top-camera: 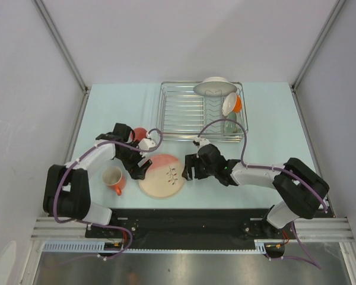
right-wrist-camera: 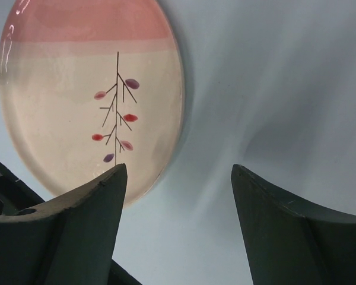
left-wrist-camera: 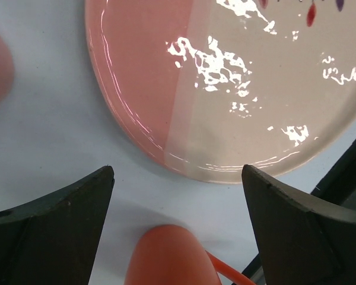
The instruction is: Load the mixed dishes into the dish rack
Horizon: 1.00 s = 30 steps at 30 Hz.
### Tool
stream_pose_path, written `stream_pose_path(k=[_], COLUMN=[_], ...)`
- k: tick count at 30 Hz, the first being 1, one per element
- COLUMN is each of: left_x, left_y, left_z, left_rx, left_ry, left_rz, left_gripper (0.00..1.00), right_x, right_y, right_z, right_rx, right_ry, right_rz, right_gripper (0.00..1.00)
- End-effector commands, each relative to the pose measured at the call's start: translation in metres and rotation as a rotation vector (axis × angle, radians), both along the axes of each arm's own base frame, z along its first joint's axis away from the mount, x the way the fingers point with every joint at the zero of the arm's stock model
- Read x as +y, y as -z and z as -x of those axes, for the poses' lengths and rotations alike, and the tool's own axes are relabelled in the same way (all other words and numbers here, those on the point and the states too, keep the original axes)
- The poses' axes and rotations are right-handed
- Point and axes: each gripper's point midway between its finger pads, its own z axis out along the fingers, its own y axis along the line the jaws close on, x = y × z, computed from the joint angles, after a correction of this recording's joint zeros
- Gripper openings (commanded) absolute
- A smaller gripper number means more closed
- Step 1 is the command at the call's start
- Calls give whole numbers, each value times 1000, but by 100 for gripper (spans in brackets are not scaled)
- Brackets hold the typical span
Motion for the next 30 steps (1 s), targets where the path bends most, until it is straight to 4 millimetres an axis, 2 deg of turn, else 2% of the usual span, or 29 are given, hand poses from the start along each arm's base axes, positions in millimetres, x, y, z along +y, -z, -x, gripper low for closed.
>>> stream_pose_path(k=[1,5,9,13,16,17,18,20,21,25,28,29,30], left_x=[-2,-5,-8,-14,-25,-28,-34,-46,-50,-59,-64,-66,-67], left_y=[18,33,37,39,35,33,27,18,12,8,10,8,7], left_z=[-7,-6,-7,-5,-6,-1,-4,8,4,8,11,11,11], left_rx=[17,86,115,163,193,218,218,284,277,305,313,314,313], left_ry=[-11,-19,-5,-5,-1,9,19,47,60,90,106,110,111], left_rz=[-2,2,11,35,85,93,114,164,178,195,195,203,207], left_gripper=[94,94,94,92,86,80,76,66,65,57,42,32,28], right_x=[3,-2,-6,-11,-9,-9,-7,-7,-7,-8,-9,-11,-12], right_y=[-14,-7,-8,-2,1,3,4,4,4,11,13,15,16], right_z=[-6,-2,3,2,0,-2,1,0,0,1,0,0,-1], right_rx=[-90,-74,-63,-50,-28,-27,-12,-7,-3,30,48,53,58], right_ry=[19,26,48,70,71,75,57,56,58,50,51,53,60], right_rz=[-24,-19,-37,-46,-64,-65,-73,-79,-82,-97,-113,-114,-117], right_gripper=[76,77,78,78,79,78,78,79,79,79,79,79,79])
